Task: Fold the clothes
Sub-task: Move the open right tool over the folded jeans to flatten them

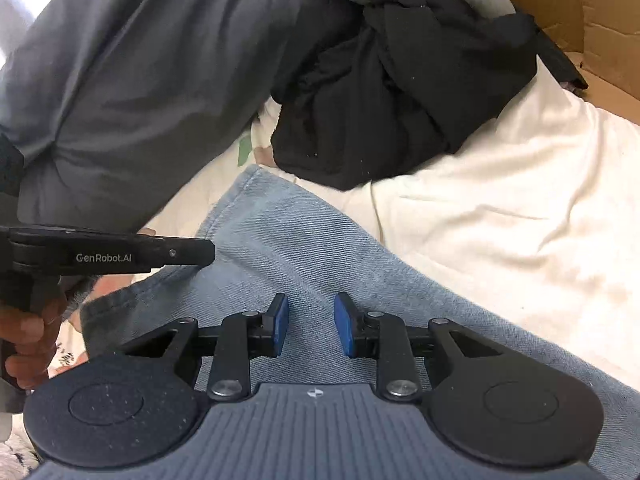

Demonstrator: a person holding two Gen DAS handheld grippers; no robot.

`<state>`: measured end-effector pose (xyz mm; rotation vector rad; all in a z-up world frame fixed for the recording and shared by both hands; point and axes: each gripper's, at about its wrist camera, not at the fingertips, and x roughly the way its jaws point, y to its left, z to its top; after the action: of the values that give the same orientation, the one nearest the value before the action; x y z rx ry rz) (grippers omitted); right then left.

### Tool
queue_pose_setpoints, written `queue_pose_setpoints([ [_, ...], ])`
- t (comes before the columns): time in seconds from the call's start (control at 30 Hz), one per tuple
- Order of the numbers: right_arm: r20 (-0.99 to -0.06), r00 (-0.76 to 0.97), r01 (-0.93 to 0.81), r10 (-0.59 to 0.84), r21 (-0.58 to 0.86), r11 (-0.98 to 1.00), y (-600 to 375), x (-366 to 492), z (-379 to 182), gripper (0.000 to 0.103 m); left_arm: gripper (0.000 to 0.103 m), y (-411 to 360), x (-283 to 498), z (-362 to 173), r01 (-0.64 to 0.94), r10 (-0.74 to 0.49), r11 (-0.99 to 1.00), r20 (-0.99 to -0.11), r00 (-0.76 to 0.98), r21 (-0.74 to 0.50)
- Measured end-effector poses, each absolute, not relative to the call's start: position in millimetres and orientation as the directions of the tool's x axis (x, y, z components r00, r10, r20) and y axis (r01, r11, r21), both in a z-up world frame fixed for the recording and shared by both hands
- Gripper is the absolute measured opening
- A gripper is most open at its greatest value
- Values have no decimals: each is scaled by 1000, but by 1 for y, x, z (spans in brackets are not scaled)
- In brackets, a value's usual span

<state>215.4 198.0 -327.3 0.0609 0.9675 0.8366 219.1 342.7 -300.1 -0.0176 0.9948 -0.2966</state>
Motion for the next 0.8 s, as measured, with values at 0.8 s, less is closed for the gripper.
queue_pose_setpoints([
  [0.8,-803,450,-414,391,200,888,46,172,-329,44,4,326,187,-302,209,-152,977,-792,591,-32],
])
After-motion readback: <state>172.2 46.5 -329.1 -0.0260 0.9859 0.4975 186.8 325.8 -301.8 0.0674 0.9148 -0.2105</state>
